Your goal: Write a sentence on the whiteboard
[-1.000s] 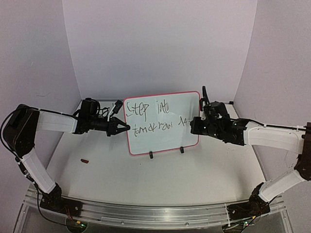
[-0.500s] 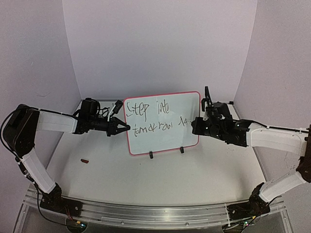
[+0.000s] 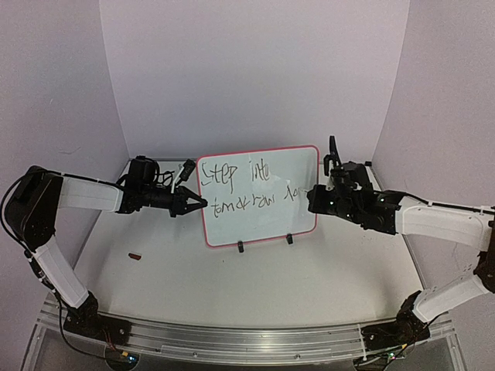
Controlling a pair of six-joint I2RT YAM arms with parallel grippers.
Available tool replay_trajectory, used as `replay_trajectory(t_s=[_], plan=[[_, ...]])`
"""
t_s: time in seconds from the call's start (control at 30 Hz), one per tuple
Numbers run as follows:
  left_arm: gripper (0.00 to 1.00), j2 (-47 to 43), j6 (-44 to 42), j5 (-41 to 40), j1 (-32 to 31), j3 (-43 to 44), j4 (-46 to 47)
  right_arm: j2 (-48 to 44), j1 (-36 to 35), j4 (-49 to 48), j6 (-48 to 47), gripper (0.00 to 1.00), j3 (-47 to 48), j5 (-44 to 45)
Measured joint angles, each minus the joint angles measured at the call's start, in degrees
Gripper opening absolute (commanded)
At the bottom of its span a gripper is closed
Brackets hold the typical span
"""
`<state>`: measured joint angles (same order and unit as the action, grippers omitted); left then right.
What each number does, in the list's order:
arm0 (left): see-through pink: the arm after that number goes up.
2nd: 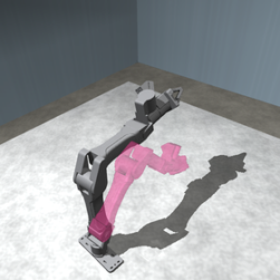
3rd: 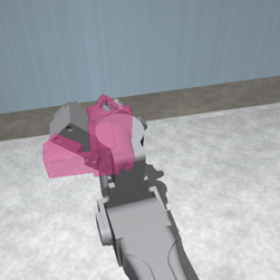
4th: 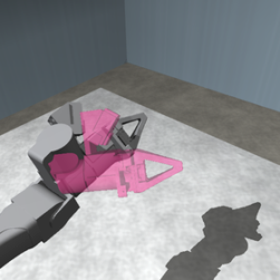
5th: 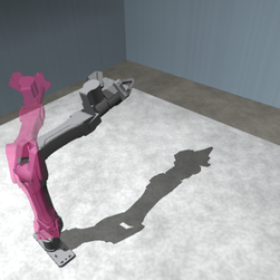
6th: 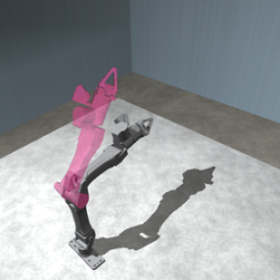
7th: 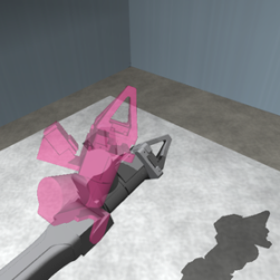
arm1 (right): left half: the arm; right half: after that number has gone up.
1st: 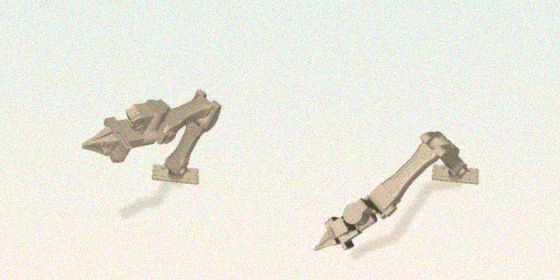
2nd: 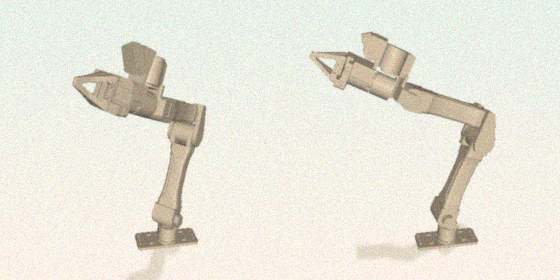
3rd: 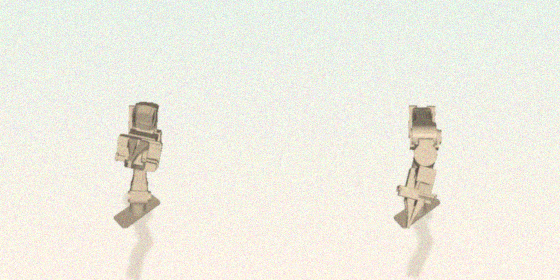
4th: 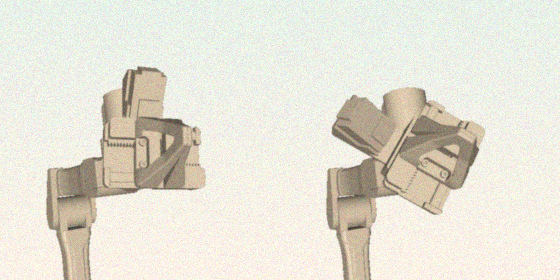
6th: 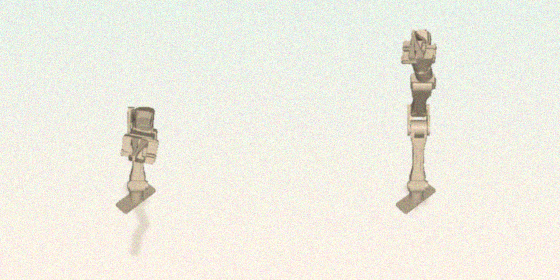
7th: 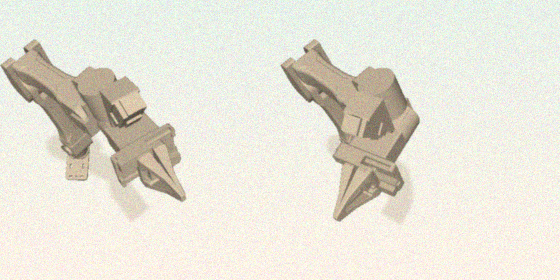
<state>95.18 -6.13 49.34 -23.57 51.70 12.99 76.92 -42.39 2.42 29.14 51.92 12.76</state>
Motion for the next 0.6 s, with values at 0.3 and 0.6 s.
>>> replay_trajectory(t_s=[0.3,0.6], plan=[[0.0,0.0,0.0,0.0,0.0,0.0,0.0,1.8,0.0,0.0,-0.7,0.0,0.1,0.2],[0.0,0.0,0.0,0.0,0.0,0.0,0.0,2.2,0.3,0.0,-1.0,0.0,0.3,1.1]])
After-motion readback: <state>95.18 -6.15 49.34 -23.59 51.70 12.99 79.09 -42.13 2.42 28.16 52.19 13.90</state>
